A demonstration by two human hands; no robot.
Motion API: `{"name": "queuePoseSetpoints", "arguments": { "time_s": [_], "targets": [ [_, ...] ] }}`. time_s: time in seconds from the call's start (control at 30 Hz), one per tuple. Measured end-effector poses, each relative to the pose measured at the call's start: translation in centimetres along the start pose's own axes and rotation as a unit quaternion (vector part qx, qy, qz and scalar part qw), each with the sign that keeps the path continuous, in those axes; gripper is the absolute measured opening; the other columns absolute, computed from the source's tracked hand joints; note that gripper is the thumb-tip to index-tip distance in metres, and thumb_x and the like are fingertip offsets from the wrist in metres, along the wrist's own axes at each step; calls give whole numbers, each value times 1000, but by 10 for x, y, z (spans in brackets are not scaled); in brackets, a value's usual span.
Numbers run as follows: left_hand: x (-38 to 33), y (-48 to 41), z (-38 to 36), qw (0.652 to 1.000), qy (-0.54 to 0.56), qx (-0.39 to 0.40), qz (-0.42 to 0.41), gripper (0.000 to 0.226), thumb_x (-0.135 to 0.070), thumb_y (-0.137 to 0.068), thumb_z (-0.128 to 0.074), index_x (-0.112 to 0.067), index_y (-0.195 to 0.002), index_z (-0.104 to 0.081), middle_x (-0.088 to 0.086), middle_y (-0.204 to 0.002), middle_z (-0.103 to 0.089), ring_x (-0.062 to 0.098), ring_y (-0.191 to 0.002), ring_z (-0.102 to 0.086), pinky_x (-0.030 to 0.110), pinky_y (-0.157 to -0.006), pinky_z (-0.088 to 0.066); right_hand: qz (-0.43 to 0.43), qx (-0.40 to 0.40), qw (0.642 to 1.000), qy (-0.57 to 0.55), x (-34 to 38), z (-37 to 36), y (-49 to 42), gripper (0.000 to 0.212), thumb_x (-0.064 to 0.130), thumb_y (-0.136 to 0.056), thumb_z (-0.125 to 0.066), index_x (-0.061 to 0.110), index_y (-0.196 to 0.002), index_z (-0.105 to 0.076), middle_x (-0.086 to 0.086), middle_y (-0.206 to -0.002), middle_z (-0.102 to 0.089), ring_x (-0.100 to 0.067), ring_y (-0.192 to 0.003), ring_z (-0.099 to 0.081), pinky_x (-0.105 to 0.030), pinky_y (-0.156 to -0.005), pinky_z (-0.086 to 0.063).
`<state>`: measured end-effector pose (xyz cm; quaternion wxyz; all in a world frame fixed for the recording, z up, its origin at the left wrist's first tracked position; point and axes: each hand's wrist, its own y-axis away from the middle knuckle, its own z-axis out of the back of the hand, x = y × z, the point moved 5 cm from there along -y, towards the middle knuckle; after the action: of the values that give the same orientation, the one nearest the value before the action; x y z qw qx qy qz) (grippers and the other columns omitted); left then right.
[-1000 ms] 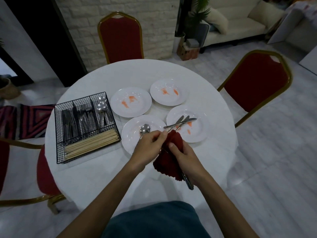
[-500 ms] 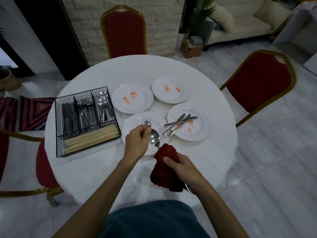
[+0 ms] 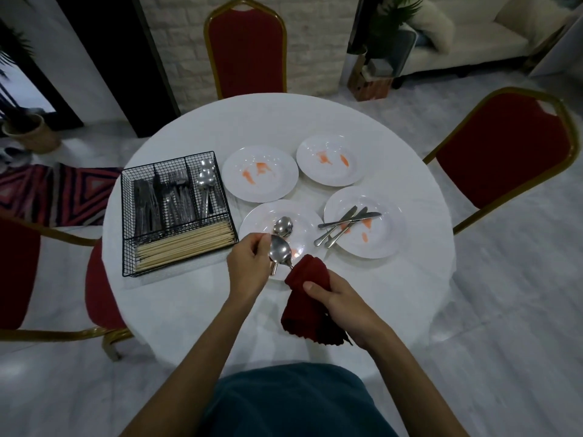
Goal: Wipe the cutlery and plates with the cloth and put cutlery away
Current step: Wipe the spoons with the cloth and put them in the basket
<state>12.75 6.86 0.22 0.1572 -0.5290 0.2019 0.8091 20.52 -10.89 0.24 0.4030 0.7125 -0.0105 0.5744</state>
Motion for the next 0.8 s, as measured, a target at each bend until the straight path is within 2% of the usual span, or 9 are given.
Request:
{"name": "queuePoseSetpoints", "arguments": {
  "time_s": [0.07,0.2,0.27,0.37,0.47,0.57,0.63,0.7,0.8],
  "targets": [
    [5,4,1,998,49,-7,44,15,-32,-99,-60,-25,-91,-70,-8,-88,-73,12,-87,-70,33,-80,-55,6,-8,1000,7,6,-7,-6,26,26,-103,-59,22,-128,-60,0,-115,-74,-15,-103,-72,-30,-88,-59],
    [14,25,-21,980,44,153,122,22,-36,-98,-60,-22,-91,-75,1,-89,-77,18,-87,-72,36,-80,-59,13,-35,999,4,9,-11,-20,25,25,-104,-57,22,-128,-61,-2,-114,-73,-17,-101,-72,-25,-75,-59],
    [20,32,-23,970,62,180,153,20,-31,-99,-60,-22,-93,-77,1,-90,-76,18,-90,-71,30,-76,-57,6,-36,999,16,9,-15,-25,26,26,-104,-57,22,-129,-60,-2,-115,-73,-17,-101,-72,-23,-71,-59],
    [30,16,-11,970,94,157,163,17,-20,-96,-64,-14,-86,-75,3,-84,-74,19,-85,-68,34,-78,-55,-7,-25,999,31,9,-24,-32,24,27,-104,-57,21,-127,-59,-1,-113,-72,-15,-98,-72,-19,-66,-57],
    [34,-10,-5,968,108,130,184,17,-16,-97,-63,-1,-91,-69,10,-85,-71,21,-79,-67,36,-77,-58,-16,-12,999,34,13,-32,-42,25,26,-104,-57,21,-128,-59,-2,-113,-72,-17,-99,-71,-20,-68,-56],
    [37,-41,-2,962,135,91,218,11,-13,-101,-54,-10,-92,-59,5,-83,-73,17,-61,-68,31,-62,-57,-35,-25,999,33,16,-34,-56,23,22,-104,-57,17,-126,-60,-4,-109,-72,-18,-94,-71,-19,-59,-56],
    [43,-71,11,965,123,50,228,9,-14,-104,-48,-10,-100,-56,6,-86,-74,15,-60,-67,26,-54,-52,-42,-41,998,33,15,-31,-63,26,22,-102,-60,15,-127,-60,-6,-112,-73,-21,-96,-72,-27,-69,-59],
    [48,-103,26,970,84,26,227,10,-11,-103,-50,-8,-107,-58,8,-92,-74,13,-62,-68,25,-49,-53,-55,-61,996,22,12,-24,-67,30,25,-101,-62,15,-129,-60,-6,-113,-73,-25,-100,-72,-42,-84,-62],
    [50,-154,45,977,12,23,212,10,-2,-98,-55,-6,-103,-63,11,-98,-71,14,-67,-69,24,-47,-55,-72,-81,994,-17,9,-10,-67,28,27,-101,-63,18,-127,-60,-8,-113,-73,-31,-99,-73,-52,-83,-62]
  ]
}}
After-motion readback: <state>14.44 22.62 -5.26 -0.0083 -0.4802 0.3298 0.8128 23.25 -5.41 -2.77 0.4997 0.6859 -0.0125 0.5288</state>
